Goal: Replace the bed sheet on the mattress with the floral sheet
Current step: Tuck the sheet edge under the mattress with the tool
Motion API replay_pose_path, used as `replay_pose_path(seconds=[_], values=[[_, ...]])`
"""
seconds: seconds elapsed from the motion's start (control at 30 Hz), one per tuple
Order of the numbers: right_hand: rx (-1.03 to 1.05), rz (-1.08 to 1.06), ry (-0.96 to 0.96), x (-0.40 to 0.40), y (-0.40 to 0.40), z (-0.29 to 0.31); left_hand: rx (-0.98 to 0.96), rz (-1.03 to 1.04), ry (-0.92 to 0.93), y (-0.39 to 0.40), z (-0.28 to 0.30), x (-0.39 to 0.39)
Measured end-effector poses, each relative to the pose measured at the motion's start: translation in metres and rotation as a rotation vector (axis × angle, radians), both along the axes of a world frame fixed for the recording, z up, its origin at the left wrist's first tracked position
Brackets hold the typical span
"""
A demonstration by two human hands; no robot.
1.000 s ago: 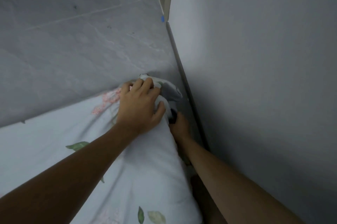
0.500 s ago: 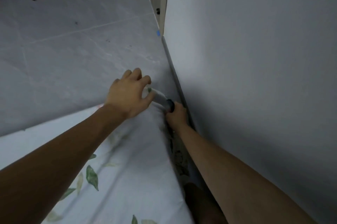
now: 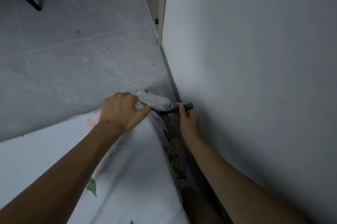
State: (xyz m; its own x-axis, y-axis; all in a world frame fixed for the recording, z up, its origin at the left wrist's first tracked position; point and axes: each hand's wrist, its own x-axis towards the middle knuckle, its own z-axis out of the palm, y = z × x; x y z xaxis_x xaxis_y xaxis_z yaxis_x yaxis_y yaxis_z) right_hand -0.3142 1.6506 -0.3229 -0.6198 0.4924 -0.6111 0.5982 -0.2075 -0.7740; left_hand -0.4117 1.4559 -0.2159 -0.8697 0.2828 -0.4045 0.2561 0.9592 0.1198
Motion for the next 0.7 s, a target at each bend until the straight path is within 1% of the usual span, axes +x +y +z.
replay_pose_path(seconds=[0.07,0.1,0.23,0.27,0.33,0.37,0.43,0.53,0.6,0.63,0.7], values=[[-0.096,-0.059,0.013,-0.005,-0.004,0.007,0.050,0.047,0.033,-0.002,0.018,0.005],[-0.137,-0.044,-0.006,-0.007,-0.009,0.006,0.067,0.056,0.044,-0.003,0.027,0.007],[-0.282,0.194,-0.150,-0.014,-0.047,-0.001,0.104,0.064,0.081,-0.004,0.050,0.013],[-0.335,0.226,-0.195,-0.017,-0.056,-0.005,0.110,0.065,0.092,-0.004,0.051,0.014],[-0.427,0.222,-0.282,-0.024,-0.066,-0.007,0.127,0.070,0.098,-0.004,0.049,0.015],[-0.436,0.214,-0.304,-0.027,-0.067,-0.009,0.137,0.078,0.100,-0.004,0.048,0.014],[-0.388,0.165,-0.256,-0.030,-0.059,-0.019,0.164,0.085,0.097,-0.003,0.047,0.013],[-0.188,-0.070,-0.157,-0.019,-0.032,-0.026,0.179,0.078,0.071,-0.003,0.043,0.011],[-0.092,-0.117,-0.156,-0.004,-0.012,-0.028,0.179,0.072,0.069,-0.004,0.041,0.011],[-0.091,-0.126,-0.144,0.004,-0.003,-0.027,0.179,0.069,0.069,-0.004,0.039,0.011],[-0.155,-0.143,-0.128,0.020,0.005,-0.025,0.179,0.061,0.068,-0.005,0.036,0.011]])
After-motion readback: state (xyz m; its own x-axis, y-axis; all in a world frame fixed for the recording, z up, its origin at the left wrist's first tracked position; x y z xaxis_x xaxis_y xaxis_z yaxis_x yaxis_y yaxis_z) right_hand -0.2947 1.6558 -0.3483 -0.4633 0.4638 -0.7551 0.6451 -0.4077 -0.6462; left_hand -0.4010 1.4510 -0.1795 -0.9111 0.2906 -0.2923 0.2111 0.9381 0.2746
